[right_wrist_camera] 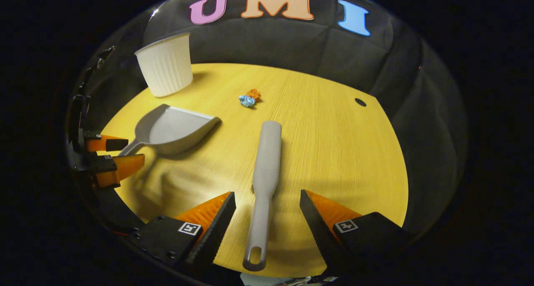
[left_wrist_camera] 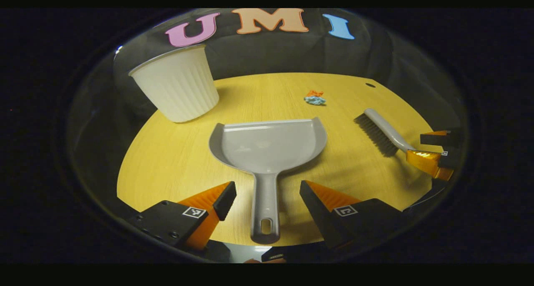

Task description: Pick up the small broom and dustpan from the desktop, sweep the trash into the dustpan with the broom, and then empty the trash into the garbage bin.

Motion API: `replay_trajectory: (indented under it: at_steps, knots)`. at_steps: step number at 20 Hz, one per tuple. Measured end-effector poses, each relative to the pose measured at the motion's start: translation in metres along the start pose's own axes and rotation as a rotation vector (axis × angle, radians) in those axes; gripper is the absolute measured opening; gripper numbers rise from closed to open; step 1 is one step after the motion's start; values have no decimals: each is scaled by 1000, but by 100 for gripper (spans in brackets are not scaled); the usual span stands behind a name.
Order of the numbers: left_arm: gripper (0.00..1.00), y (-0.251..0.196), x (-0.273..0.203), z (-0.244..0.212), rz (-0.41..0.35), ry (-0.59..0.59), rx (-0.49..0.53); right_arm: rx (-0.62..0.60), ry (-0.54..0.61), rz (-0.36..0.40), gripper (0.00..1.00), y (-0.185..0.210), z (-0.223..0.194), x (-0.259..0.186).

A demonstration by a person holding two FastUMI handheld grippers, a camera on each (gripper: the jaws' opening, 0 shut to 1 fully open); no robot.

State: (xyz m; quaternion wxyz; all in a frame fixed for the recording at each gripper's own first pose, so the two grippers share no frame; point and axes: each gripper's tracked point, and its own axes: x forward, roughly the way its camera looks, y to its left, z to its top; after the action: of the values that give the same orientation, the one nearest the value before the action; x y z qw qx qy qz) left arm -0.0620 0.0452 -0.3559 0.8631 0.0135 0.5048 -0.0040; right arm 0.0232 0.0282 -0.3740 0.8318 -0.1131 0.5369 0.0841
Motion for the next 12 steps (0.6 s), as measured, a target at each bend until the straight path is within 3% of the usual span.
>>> replay_trajectory:
  at_steps: [1,2,3,5,6,7,8,9,10,12]
  knots:
    - [100,0,8,-2,-8,22,2,-8,23,-7,99,-1,-1,7]
    - [95,-2,15,-5,-23,46,5,-13,49,-15,100,-3,0,13]
    - [99,-3,21,-8,-38,74,10,-17,80,-16,99,-3,-2,17]
    - [91,-7,27,-17,-80,123,20,-23,135,-10,94,-1,-8,20]
    - [88,-8,30,-16,-94,124,11,-27,158,-10,87,-1,-10,22]
    - [77,-5,31,-12,-90,109,20,-28,170,-18,80,-2,-11,25]
    - [67,2,35,-10,-69,105,35,-30,165,-41,63,-5,-9,22]
    - [46,8,34,-9,-52,106,47,-34,176,-39,45,-5,-10,26]
    - [35,14,33,-8,-44,102,55,-32,182,-30,28,-4,-9,25]
    - [30,17,36,-6,-56,111,85,-10,167,-29,24,-3,-5,25]
